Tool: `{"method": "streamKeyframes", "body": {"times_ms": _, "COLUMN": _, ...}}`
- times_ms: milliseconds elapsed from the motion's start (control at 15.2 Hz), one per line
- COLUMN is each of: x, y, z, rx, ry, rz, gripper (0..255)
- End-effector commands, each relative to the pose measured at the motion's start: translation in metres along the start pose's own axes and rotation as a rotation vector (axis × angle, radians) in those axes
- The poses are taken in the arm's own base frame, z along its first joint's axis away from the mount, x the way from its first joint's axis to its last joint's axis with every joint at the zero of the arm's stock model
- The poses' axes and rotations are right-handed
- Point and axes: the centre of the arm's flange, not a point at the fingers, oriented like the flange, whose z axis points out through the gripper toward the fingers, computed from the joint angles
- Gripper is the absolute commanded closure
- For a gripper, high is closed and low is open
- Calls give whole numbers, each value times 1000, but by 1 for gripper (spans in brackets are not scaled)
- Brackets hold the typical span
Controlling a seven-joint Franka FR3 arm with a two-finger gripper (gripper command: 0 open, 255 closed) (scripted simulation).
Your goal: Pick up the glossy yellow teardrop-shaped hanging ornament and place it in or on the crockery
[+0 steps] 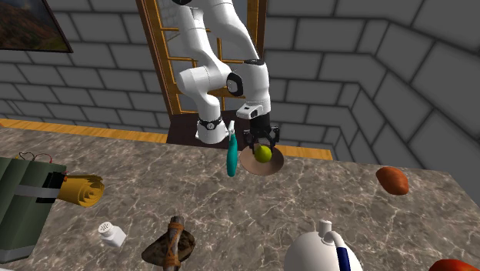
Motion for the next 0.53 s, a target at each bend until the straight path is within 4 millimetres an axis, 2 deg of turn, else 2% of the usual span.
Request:
{"method": "streamKeyframes", "body": {"times_ms": 0, "x": 0, "y": 0, "z": 0, "rx": 0, "ry": 0, "rz": 0, "gripper": 0}}
{"method": "streamKeyframes", "body": {"times_ms": 330, "x": 0, "y": 0, "z": 0, "rx": 0, "ry": 0, "rz": 0, "gripper": 0}}
{"method": "streamKeyframes", "body": {"times_ms": 462, "x": 0, "y": 0, "z": -26, "rx": 0, "ry": 0, "rz": 0, "gripper": 0}}
